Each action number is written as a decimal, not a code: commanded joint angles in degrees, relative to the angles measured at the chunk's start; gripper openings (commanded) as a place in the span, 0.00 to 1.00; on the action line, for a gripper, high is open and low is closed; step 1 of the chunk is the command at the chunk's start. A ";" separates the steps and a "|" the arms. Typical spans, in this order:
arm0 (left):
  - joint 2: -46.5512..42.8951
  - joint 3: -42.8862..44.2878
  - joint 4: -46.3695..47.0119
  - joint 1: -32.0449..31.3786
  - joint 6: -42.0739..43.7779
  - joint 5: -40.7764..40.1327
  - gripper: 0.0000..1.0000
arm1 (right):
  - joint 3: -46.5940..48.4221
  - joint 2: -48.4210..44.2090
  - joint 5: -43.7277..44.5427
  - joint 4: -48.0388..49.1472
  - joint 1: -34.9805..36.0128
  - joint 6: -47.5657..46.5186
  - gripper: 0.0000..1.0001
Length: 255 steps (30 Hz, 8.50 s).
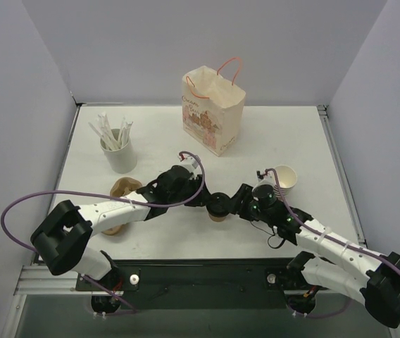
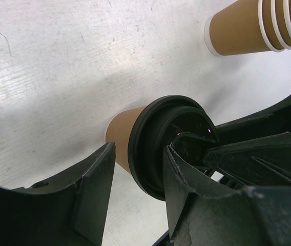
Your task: Pack the takeout coffee
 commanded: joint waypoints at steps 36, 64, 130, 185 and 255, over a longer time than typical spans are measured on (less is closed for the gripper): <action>-16.56 16.56 -38.66 4.30 16.13 -24.57 0.82 | 23.18 11.83 11.04 -32.65 5.10 -5.22 0.32; -39.51 5.48 -41.65 4.57 24.31 -36.79 0.81 | 48.06 29.40 18.97 -38.20 -12.80 -27.80 0.00; -41.45 3.28 -37.08 5.27 27.48 -35.13 0.77 | 95.17 57.37 -10.05 -27.65 -13.97 -70.69 0.01; -45.32 3.28 -38.75 5.27 23.00 -40.39 0.76 | 57.20 22.91 33.37 -48.48 24.00 -46.26 0.00; -25.54 2.75 -46.75 29.97 -7.85 -31.70 0.64 | 53.06 -2.22 27.83 -50.68 33.76 -45.30 0.58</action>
